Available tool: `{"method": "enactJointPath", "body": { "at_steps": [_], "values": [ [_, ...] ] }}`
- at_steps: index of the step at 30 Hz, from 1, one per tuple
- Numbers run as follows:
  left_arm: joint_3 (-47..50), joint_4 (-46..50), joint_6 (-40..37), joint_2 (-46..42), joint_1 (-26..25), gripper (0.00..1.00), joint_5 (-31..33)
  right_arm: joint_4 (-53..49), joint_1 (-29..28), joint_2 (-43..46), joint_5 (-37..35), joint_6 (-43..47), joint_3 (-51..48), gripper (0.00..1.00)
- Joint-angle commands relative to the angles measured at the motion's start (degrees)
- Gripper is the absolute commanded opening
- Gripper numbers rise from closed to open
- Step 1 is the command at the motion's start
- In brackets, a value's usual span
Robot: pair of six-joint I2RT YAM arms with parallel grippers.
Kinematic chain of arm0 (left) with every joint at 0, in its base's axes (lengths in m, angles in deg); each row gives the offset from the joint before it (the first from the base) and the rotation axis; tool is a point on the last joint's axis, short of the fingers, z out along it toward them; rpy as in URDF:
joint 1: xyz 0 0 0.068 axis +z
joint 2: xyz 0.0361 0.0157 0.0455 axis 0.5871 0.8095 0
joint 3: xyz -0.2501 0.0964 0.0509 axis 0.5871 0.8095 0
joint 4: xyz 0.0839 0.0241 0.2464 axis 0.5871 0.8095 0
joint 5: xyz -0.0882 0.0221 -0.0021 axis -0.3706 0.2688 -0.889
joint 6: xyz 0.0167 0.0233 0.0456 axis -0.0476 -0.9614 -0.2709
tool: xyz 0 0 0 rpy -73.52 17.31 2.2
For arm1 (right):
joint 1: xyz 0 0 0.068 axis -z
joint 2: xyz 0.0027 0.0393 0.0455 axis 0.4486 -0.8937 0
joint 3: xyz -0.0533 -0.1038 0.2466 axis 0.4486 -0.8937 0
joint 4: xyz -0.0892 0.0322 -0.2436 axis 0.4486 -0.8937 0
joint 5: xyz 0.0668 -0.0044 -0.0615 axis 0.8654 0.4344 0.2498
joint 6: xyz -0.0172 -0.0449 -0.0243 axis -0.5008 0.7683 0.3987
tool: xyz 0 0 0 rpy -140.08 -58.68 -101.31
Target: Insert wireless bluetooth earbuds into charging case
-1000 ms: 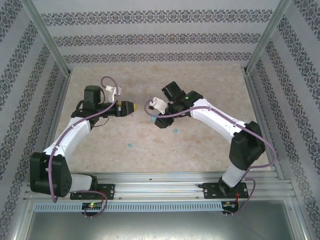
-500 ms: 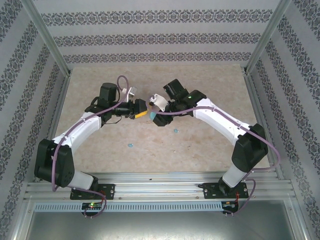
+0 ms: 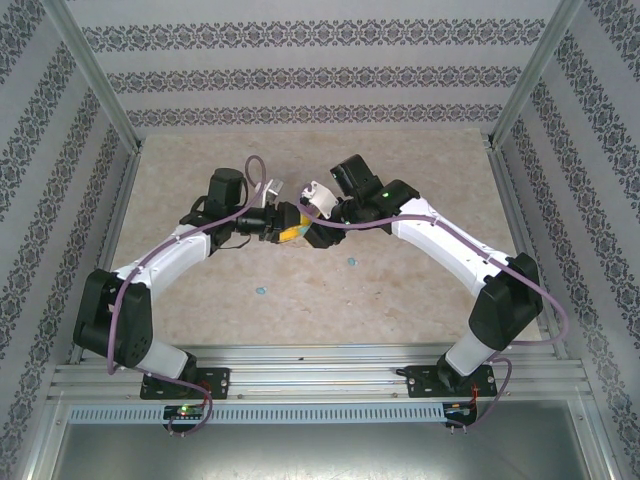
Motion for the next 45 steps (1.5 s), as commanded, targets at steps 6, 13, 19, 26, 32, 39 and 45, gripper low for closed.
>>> {"method": "enactJointPath", "body": {
  "at_steps": [6,13,19,26,32,39,45],
  "values": [
    [0.67,-7.83,4.88,1.65,-0.59,0.27,-2.07,0.09,1.18,2.32,2.16,-1.73,-0.69,0.42],
    [3.76,-31.04,20.31,2.73,0.28,0.16,2.84,4.70,7.55,5.53,10.96,-15.11,-1.93,0.67],
    [3.83,-48.83,31.82,6.10,0.76,0.15,10.06,18.38,14.37,11.71,15.20,-38.95,-9.35,0.67],
    [-0.69,-47.22,31.38,5.96,0.71,0.14,11.92,34.13,15.44,13.47,15.64,-60.57,-14.67,0.68],
    [-1.29,-47.95,32.72,4.95,0.39,0.15,12.55,47.36,15.50,10.82,16.47,-73.80,-15.65,0.67],
    [-0.96,-49.41,34.08,4.10,0.10,0.14,13.55,50.67,13.80,6.43,18.70,-77.21,-13.09,0.62],
    [-0.90,-50.75,35.23,4.06,0.15,0.14,14.01,53.35,12.45,5.20,18.86,-79.62,-14.00,0.55]
  ]
}}
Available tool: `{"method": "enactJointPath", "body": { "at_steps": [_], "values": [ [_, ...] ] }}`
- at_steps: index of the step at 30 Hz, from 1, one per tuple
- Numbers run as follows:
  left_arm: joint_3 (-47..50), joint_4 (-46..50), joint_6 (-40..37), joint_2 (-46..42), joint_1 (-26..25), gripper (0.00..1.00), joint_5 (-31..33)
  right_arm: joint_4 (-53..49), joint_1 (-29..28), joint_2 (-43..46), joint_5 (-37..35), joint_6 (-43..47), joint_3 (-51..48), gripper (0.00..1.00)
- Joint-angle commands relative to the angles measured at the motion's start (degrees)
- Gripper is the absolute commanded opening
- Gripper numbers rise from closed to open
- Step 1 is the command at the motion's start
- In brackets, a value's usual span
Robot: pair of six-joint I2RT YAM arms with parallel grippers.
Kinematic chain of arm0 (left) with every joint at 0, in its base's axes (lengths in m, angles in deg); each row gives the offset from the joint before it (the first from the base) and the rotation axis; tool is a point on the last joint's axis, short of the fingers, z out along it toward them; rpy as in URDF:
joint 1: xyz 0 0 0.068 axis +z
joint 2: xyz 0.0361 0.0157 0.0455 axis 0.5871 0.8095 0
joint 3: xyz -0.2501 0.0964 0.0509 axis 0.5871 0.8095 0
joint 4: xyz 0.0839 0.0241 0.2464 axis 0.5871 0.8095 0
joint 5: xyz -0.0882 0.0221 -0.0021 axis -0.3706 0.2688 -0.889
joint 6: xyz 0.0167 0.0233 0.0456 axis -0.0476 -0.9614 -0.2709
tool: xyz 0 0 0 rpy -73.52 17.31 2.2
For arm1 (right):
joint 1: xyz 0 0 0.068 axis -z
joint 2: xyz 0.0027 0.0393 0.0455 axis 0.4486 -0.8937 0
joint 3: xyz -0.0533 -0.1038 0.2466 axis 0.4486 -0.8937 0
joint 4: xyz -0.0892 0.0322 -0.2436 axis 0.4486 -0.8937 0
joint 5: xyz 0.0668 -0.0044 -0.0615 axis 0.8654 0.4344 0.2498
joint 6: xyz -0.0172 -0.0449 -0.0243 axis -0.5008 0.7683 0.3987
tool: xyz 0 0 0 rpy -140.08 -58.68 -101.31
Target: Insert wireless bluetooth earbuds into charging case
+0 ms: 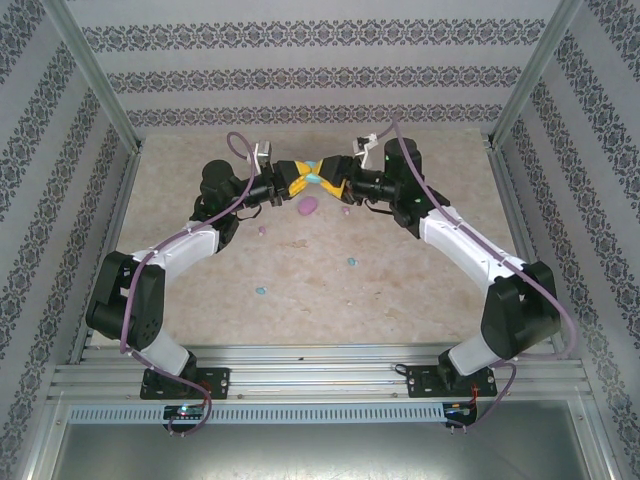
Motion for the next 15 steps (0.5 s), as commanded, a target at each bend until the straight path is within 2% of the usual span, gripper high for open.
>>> {"method": "enactJointPath", "body": {
  "at_steps": [1,4,8,10,13,15],
  "values": [
    [-0.93,-4.85,1.22,-2.07,-0.20,0.14,0.49,5.57,-0.53,-0.01,1.64,-3.31,0.52,0.51],
    [-0.93,-5.02,1.18,-2.11,-0.23,0.14,0.37,7.63,-0.44,-0.18,1.72,-4.49,0.31,0.38],
    [-0.44,-5.08,0.58,-2.15,-0.15,0.14,-0.10,9.50,-0.08,-0.22,1.55,-5.32,0.14,0.31],
    [0.20,-5.23,0.47,-2.33,-0.11,0.15,-0.14,10.17,0.09,-0.37,1.80,-5.97,0.14,0.31],
    [0.65,-5.36,0.39,-2.60,-0.11,0.14,-0.09,10.86,0.43,-0.37,2.12,-6.66,0.22,0.38],
    [0.61,-5.41,0.50,-2.61,-0.12,0.15,-0.15,11.43,0.76,-0.24,1.99,-6.83,0.13,0.36]
  ]
}}
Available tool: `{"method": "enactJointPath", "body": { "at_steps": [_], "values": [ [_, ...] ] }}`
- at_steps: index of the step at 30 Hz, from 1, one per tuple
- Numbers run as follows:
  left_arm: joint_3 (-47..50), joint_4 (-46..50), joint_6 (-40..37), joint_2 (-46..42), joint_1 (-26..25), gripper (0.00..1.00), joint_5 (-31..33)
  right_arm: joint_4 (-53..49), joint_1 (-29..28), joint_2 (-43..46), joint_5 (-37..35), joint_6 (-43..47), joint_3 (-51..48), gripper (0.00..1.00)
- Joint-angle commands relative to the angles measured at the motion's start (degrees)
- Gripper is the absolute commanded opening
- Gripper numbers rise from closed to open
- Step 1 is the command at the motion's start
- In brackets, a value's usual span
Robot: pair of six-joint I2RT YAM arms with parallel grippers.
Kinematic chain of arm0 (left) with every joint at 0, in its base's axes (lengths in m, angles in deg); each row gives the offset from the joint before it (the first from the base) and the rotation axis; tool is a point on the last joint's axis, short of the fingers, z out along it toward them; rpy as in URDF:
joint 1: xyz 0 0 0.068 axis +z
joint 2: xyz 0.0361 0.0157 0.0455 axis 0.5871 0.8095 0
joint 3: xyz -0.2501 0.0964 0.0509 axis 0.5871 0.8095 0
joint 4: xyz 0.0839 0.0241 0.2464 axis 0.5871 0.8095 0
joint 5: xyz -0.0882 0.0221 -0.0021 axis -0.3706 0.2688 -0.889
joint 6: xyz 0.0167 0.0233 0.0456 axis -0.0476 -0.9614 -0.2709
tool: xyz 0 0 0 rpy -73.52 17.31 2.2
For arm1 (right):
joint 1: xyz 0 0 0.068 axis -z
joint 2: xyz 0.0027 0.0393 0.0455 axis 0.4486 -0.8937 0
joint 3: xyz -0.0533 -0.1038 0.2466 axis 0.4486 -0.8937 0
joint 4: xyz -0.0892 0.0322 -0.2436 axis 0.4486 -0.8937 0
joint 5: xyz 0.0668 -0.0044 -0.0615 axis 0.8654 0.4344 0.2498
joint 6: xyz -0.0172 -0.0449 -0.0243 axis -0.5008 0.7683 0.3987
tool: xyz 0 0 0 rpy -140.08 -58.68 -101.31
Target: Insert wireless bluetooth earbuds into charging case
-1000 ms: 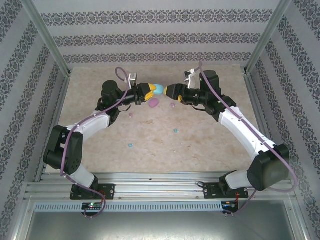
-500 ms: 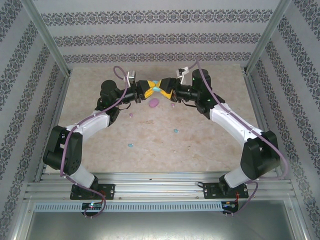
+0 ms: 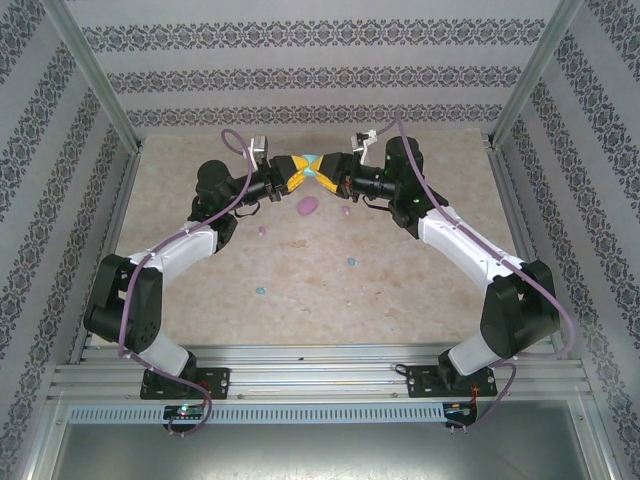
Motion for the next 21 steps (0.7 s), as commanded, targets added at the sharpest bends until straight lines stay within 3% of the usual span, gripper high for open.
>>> {"method": "enactJointPath", "body": {
  "at_steps": [1,4,7,15,18,21],
  "values": [
    [0.50,-2.15,-0.23,-1.57,-0.18,0.15,-1.59,6.12,0.95,-0.08,0.23,-1.32,0.11,0.33],
    [-0.13,-1.98,-1.42,-1.52,-0.16,0.18,-2.63,9.06,1.32,-0.45,0.72,-2.62,-0.04,0.26],
    [-0.73,-1.56,-4.52,-1.90,0.06,0.28,-4.29,11.60,1.42,-0.54,1.64,-4.12,-0.11,0.21],
    [0.30,-1.88,-18.36,-5.13,3.76,0.50,-6.98,10.07,2.00,1.54,2.86,-6.38,-0.17,0.17],
    [1.91,1.49,-28.31,-8.20,6.79,0.56,-6.37,4.26,2.25,3.14,4.09,-5.53,0.50,0.17],
    [2.52,10.56,-46.78,-11.95,7.34,0.62,-6.07,-2.67,2.10,4.53,6.26,-3.23,1.46,0.17]
  ]
}}
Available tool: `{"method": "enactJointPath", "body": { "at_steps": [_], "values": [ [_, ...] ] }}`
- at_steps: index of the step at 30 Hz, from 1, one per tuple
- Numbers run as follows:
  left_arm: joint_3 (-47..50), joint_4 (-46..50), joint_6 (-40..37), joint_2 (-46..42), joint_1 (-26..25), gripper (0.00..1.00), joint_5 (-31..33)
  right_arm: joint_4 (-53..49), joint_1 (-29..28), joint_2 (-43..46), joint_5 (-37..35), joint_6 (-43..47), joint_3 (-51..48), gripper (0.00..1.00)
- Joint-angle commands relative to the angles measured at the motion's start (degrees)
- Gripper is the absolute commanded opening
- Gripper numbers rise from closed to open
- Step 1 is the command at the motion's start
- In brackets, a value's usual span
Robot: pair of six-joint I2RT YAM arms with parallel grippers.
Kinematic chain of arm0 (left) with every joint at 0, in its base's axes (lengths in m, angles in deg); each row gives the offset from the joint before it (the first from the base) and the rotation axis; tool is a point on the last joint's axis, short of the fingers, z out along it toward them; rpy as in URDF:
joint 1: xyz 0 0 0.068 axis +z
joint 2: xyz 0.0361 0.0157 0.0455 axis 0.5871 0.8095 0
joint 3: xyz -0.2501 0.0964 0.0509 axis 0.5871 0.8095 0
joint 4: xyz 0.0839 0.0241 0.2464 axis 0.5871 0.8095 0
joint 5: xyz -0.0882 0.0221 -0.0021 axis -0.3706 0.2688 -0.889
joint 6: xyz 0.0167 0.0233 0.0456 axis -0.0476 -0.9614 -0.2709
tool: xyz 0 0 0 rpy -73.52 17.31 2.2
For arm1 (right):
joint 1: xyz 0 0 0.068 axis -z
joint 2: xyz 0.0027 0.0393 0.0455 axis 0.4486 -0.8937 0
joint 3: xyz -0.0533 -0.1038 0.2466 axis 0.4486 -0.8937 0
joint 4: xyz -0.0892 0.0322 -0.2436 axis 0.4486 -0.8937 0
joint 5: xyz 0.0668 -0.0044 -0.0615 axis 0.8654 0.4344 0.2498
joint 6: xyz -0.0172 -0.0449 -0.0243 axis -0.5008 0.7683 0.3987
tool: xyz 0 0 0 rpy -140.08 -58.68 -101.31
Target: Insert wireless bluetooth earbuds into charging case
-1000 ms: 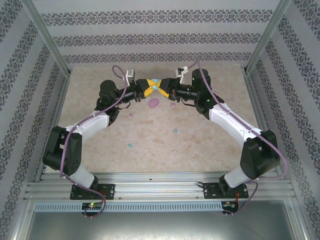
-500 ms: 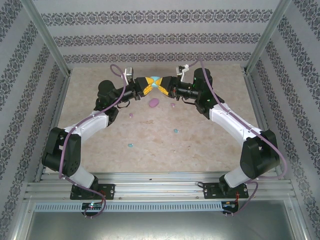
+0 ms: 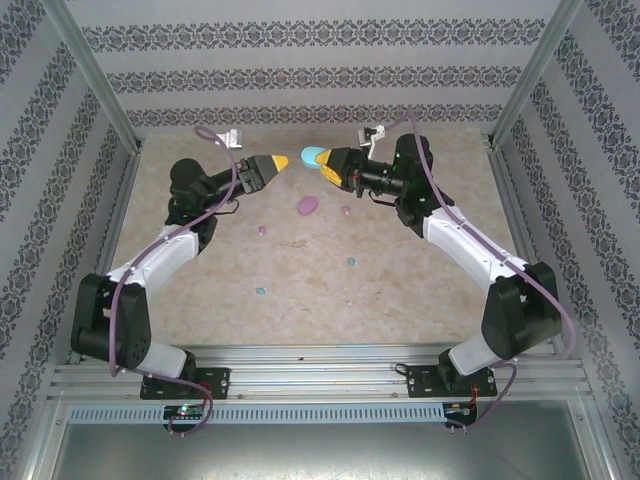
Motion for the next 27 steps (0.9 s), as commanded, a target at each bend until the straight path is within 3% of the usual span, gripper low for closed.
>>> {"method": "enactJointPath", "body": {
  "at_steps": [1,5,8,12,22,27],
  "values": [
    [0.56,10.07,-26.08,-4.84,0.11,0.65,-0.91,-7.46,0.06,3.62,3.75,2.88,2.28,0.17],
    [2.39,10.92,-42.44,-6.83,-0.19,0.72,-3.74,-12.54,-0.20,5.03,6.58,4.89,2.67,0.17],
    [3.32,10.11,-49.79,-7.11,-0.79,0.74,-5.33,-14.54,-0.58,5.58,8.27,5.75,2.78,0.17],
    [1.21,15.91,-57.61,-6.11,-2.88,0.75,-6.66,-16.61,-1.66,5.32,10.20,6.95,3.98,0.17],
    [-0.81,6.27,-49.51,-0.76,-4.44,0.66,-10.65,-18.98,-3.92,3.34,12.09,8.25,7.46,0.18],
    [-0.90,3.82,-47.40,-0.81,-4.54,0.67,-10.54,-20.22,-4.35,2.93,12.31,9.06,7.69,0.18]
  ]
}}
